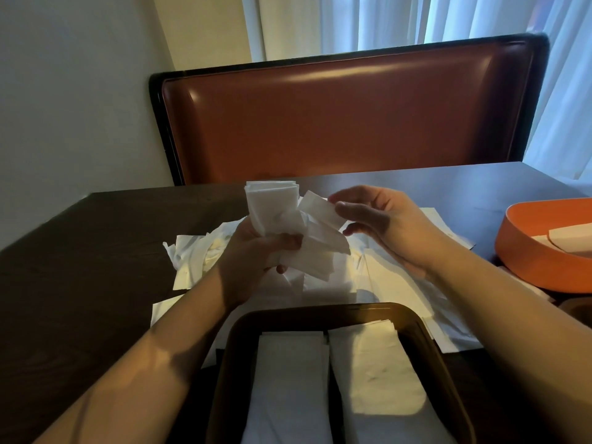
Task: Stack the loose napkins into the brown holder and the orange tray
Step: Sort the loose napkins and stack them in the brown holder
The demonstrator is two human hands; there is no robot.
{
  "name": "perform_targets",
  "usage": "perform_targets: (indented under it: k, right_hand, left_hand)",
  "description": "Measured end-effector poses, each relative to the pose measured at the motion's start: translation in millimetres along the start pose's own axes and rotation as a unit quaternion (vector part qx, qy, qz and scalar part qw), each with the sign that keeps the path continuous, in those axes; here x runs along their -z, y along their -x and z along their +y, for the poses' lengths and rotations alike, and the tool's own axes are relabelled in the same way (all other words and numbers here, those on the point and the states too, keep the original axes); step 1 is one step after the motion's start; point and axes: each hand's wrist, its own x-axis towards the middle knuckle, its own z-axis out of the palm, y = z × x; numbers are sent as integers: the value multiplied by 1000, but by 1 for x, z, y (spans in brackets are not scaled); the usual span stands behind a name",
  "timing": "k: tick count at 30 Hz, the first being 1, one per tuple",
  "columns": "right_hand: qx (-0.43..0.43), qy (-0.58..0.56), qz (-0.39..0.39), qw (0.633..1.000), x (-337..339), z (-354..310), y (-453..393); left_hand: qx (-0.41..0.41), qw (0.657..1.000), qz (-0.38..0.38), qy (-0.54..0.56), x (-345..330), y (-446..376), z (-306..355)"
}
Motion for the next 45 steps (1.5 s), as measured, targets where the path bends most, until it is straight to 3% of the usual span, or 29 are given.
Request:
perform_targets:
  k: [6, 11, 15, 27, 31, 34, 45]
  right_hand:
    - [113, 160, 91, 976, -2, 3, 2]
    - [227, 278, 35, 933, -5, 11, 3]
    - [246, 319, 19, 915, -6, 16, 2]
    - [203, 266, 39, 941, -4, 10, 2]
    - [143, 200, 58, 967, 1, 2, 1]
    - [87, 159, 29, 983, 6, 2, 0]
    - [-21, 40, 17, 999, 15, 8, -1]
  left_hand:
    - [12, 1000, 19, 15, 4, -1, 1]
    - [30, 996, 68, 57, 3, -3, 3]
    - [38, 994, 80, 66, 3, -5, 3]
    - [53, 992, 83, 72, 1, -5, 3]
    - [45, 993, 76, 75, 2, -5, 5]
    - [47, 994, 69, 70, 1, -3, 6]
    - [51, 995, 62, 54, 1, -1, 7]
